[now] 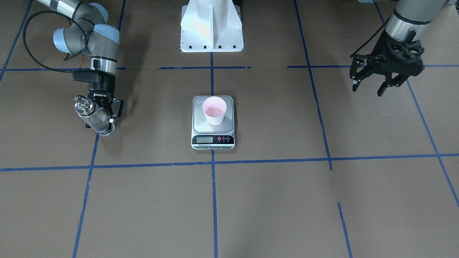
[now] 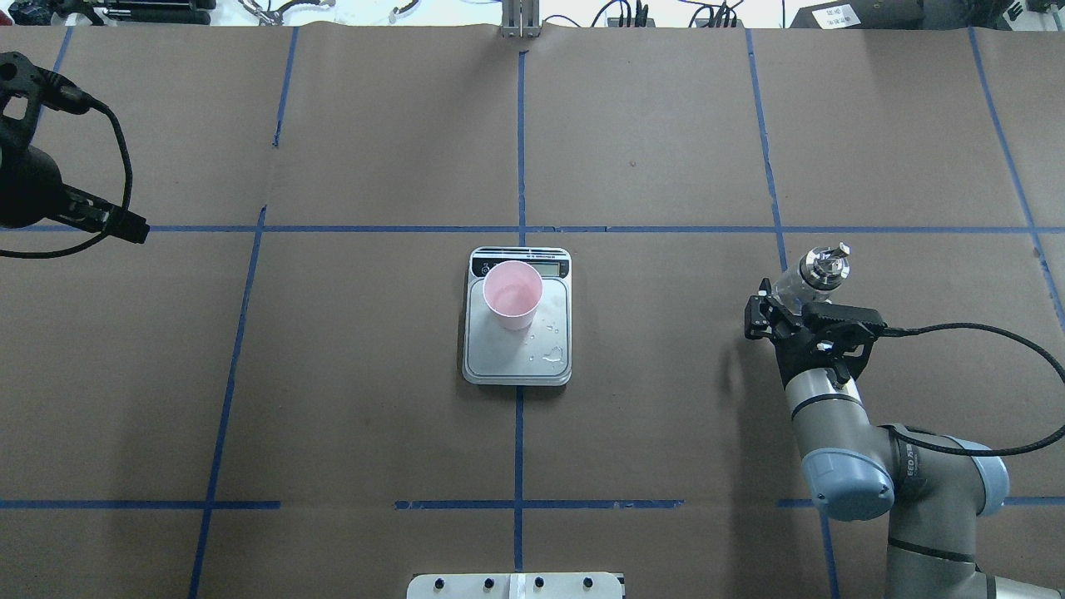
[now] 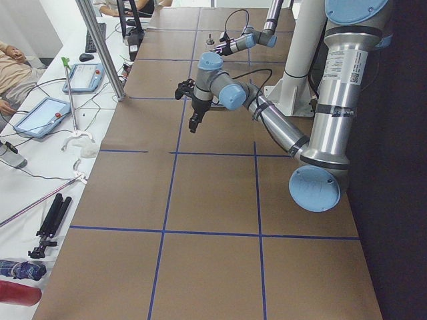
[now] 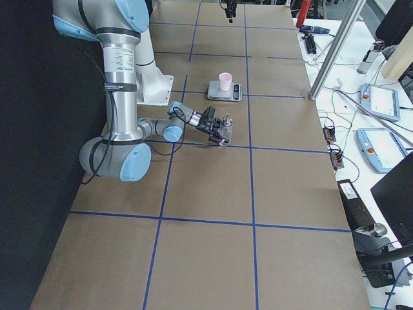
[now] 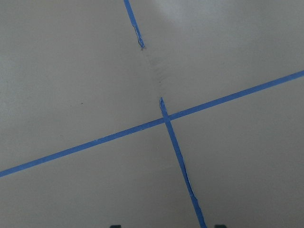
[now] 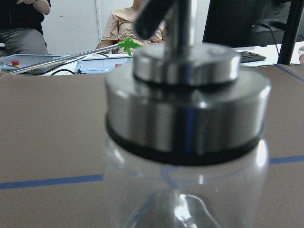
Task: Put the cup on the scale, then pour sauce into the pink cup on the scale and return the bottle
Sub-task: 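Carry the dispenser back with the right gripper and lower it to the table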
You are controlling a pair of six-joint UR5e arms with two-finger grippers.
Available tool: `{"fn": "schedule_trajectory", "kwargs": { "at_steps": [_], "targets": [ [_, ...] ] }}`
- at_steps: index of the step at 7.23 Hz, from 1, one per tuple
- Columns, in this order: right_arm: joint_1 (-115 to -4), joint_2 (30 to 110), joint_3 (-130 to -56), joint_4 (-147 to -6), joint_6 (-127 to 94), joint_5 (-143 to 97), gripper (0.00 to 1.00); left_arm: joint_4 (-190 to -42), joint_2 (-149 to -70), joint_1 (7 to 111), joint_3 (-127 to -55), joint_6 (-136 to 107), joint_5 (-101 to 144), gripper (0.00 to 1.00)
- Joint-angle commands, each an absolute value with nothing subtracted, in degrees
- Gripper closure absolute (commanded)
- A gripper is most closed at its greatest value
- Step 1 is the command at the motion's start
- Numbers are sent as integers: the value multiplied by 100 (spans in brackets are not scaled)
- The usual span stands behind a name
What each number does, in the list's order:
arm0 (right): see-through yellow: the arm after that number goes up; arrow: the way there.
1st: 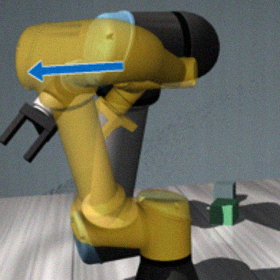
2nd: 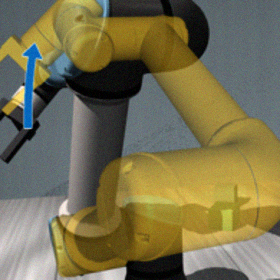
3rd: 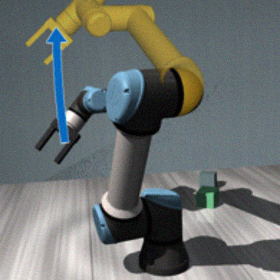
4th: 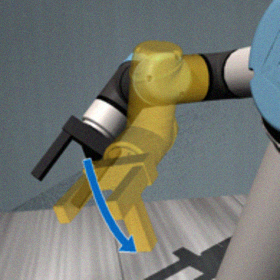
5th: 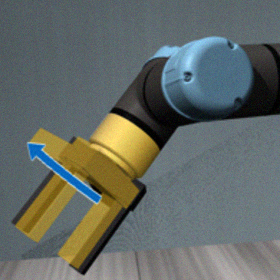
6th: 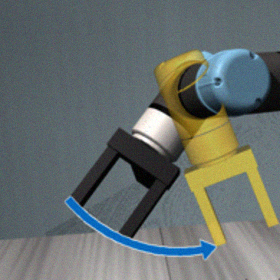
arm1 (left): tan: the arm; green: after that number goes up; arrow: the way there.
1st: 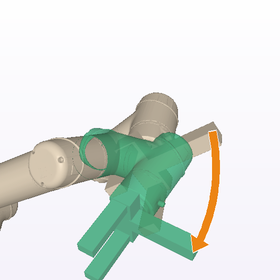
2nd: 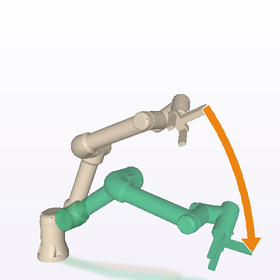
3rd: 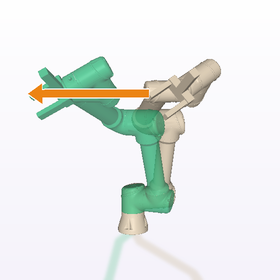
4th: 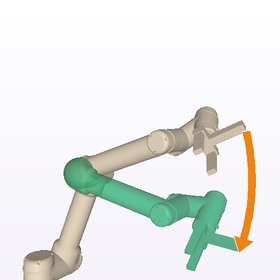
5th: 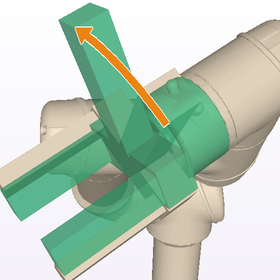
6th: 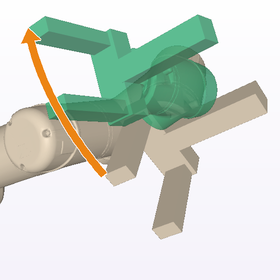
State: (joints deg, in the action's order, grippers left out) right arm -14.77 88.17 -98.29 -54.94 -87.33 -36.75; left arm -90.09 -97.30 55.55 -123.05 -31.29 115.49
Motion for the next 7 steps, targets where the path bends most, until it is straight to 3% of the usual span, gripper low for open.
{"fn": "schedule_trajectory", "kwargs": {
  "at_steps": [1, 2, 7],
  "targets": [
    [-1477, 8771, -9809, -5493, -8789, -3665, 42, -9009, -9729, 5555, -12305, -3129, 11549, 27],
    [-1468, 8771, -9809, -5493, -8763, -3622, 0, -9009, -9729, 5555, -12305, -3129, 11549, 27],
    [-1135, 8815, -9888, -5484, -8798, -3078, 0, -9000, -9721, 5563, -12322, -3138, 11540, 27]
  ]
}}
